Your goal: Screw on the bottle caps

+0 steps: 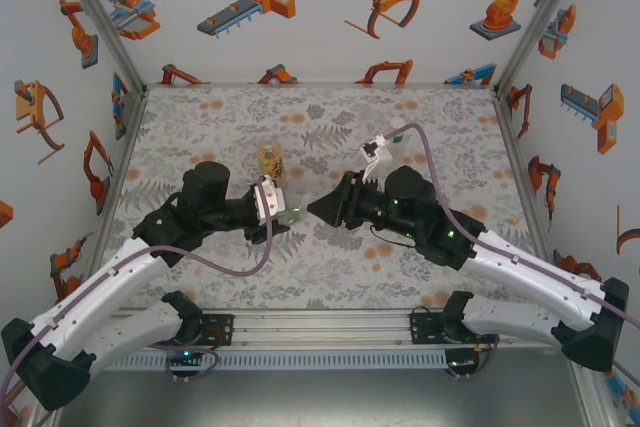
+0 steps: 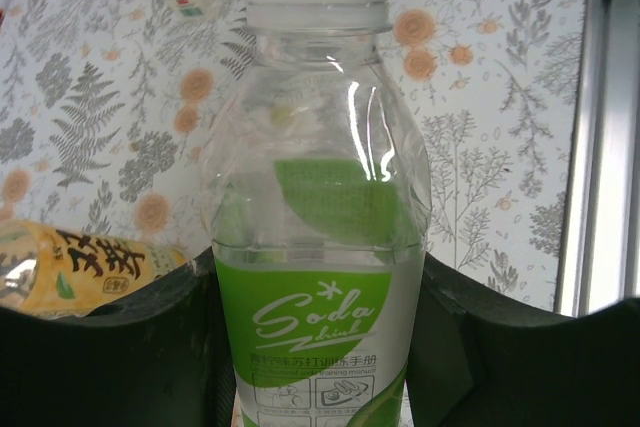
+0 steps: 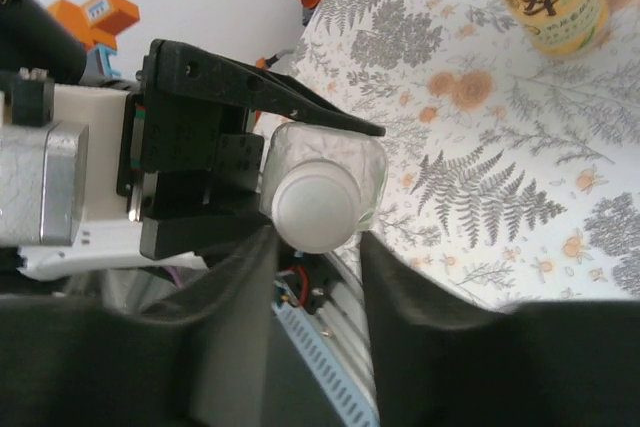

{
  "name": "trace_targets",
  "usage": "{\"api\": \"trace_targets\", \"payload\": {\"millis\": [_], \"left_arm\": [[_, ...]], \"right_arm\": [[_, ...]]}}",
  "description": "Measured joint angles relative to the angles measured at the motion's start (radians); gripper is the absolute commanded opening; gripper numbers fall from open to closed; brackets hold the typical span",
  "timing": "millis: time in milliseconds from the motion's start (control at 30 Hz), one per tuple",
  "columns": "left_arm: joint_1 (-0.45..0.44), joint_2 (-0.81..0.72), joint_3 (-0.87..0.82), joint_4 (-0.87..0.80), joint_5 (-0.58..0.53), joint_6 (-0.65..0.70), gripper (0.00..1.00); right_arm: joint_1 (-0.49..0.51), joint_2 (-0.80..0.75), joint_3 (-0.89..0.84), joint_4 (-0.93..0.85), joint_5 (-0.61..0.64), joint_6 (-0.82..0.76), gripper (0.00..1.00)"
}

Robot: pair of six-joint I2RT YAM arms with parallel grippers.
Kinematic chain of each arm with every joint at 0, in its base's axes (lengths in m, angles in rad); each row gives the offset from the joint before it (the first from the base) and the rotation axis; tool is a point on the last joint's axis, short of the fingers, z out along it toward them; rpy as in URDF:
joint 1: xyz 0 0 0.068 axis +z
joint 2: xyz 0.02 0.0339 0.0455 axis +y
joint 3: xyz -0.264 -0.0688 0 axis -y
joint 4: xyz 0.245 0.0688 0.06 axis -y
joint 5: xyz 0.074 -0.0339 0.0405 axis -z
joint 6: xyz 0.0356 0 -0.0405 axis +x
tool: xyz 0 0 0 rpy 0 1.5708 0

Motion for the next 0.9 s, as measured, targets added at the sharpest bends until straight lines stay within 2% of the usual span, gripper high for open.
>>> {"api": "trace_targets", "payload": {"millis": [100,267,400,600,733,900], "left_arm": [[0.000,0.002,0.000,-0.006,0.061,0.003,0.00],[0.000,0.020,0.000,-0.020,0.138,0.011,0.00],[0.000,0.039,0.003,-0.038,0.191,0.018,0.00],[0.000,0.066,0.024,-0.075,0.232,0.029,0.00],[0.000,0.066,0.027,-0.081,0.246,0.033,0.01],[0.000,0.067,0.027,-0.084,0.267,0.037,0.02]], "right_arm": [[-0.006,-0.037,0.000,-0.009,-0.013,-0.119,0.55],[-0.007,-0.101,0.000,-0.023,-0.079,-0.346,0.54],[-0.007,-0.121,0.005,-0.045,-0.173,-0.553,0.54],[-0.007,-0.069,0.066,-0.145,-0.338,-0.827,0.54],[-0.007,-0.044,0.079,-0.169,-0.381,-0.935,0.54],[-0.007,-0.010,0.084,-0.172,-0.417,-0.988,0.51]]}}
